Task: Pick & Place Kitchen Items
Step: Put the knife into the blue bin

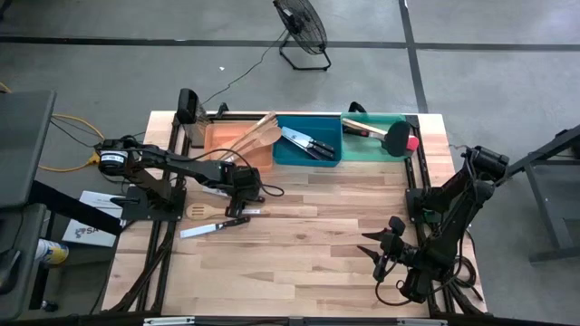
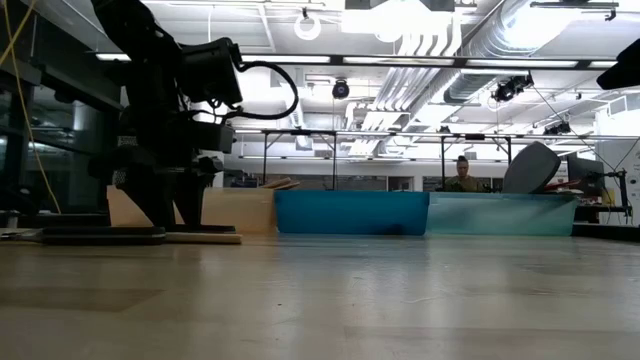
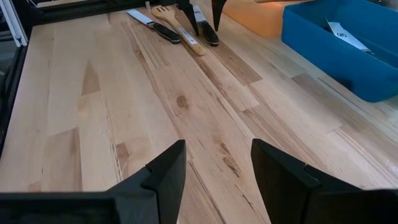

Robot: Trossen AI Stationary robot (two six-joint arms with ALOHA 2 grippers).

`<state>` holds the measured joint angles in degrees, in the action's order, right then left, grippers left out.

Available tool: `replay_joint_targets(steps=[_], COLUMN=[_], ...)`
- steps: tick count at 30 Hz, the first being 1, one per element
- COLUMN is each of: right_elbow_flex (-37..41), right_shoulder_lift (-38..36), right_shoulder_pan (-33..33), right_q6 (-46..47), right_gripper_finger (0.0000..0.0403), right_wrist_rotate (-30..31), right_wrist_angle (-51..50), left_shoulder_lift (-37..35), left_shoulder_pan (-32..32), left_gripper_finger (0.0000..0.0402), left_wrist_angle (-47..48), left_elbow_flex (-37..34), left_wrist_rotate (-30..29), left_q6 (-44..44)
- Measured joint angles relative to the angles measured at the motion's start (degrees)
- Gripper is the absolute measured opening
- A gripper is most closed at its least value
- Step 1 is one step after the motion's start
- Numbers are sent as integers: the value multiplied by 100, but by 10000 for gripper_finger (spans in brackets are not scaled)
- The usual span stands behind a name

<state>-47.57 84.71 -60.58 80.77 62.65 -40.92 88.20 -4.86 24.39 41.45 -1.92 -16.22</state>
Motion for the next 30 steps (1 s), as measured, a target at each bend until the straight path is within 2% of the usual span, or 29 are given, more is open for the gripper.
replay_joint_targets(steps=[12, 30], right_elbow_flex=[1, 0], right_shoulder_lift=[0, 0], right_shoulder_pan=[0, -2], right_q6=[0, 7], right_gripper_finger=[174, 174], right_wrist_rotate=[-4, -151], right_wrist_angle=[2, 4], left_shoulder_lift=[10, -46], left_shoulder_pan=[7, 4], left_gripper_finger=[87, 82], left_wrist_angle=[63, 156], left_elbow_flex=[-9, -7], left_wrist_rotate=[38, 10], left_q6=[298, 449])
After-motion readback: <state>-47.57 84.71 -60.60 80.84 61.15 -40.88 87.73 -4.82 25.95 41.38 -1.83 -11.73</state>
